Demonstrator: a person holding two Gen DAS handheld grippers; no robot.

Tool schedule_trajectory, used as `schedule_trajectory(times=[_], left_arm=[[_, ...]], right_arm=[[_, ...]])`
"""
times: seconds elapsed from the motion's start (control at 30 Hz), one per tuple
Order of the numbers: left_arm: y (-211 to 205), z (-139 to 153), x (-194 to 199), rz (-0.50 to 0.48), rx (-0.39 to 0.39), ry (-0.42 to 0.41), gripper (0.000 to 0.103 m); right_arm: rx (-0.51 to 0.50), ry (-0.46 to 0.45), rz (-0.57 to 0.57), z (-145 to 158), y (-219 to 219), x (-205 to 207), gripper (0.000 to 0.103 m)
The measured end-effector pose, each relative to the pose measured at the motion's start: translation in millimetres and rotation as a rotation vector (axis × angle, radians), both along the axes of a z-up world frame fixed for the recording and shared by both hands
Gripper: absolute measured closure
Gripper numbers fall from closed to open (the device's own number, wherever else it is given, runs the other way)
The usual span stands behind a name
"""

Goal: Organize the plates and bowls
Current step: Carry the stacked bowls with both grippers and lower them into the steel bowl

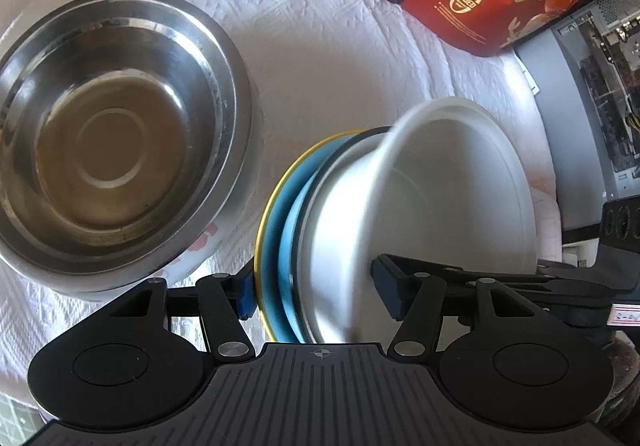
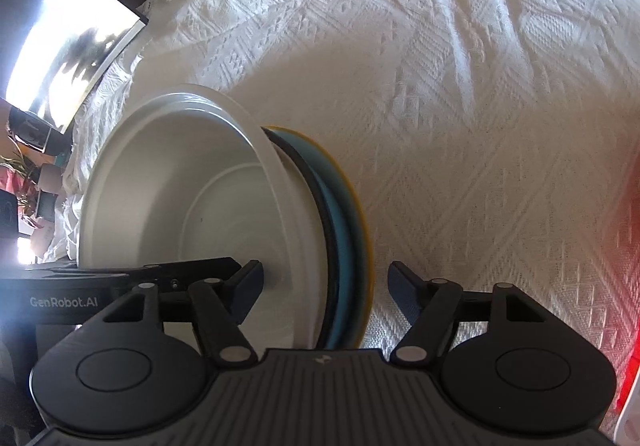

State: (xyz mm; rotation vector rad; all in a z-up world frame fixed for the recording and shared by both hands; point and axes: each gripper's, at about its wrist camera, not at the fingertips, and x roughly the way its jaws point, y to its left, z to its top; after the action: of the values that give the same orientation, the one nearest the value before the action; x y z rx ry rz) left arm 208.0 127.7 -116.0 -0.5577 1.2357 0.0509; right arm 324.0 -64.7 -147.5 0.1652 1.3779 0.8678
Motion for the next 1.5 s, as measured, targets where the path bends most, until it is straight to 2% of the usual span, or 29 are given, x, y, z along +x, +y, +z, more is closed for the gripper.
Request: schedule_trajectory(times=[0.03, 0.37, 0.7, 1.3, 1.5], left_arm=[[-0.3, 0.1, 0.3, 0.000, 0.000, 0.003, 0.041], [-5.9, -2.8, -0.1, -0.013, -0.026, 0.012, 0.040], [-12.4, -1.0, 1.0, -0.042, -0.005, 0.007, 0.041], [-13.1, -1.9, 6.8, -0.038, -0.002, 0.039, 0.042], [-10.3, -5.3, 6.4, -0.034, -0.022, 0.038, 0.042]], right_arm=[[0.010, -0.008, 0.014, 2.5, 1.0, -1.2, 0.048], [-0.022, -0.018, 0.019, 8.3, -1.1, -1.2, 0.048], [-0.015, -0.022, 0.023, 6.7, -8.3, -2.1, 0.048], [0.003, 0.018, 0.013, 1.1, -8.2, -2.5, 0.048], [0.008, 0.031, 0.003, -0.3, -10.0, -2.7, 0.048]])
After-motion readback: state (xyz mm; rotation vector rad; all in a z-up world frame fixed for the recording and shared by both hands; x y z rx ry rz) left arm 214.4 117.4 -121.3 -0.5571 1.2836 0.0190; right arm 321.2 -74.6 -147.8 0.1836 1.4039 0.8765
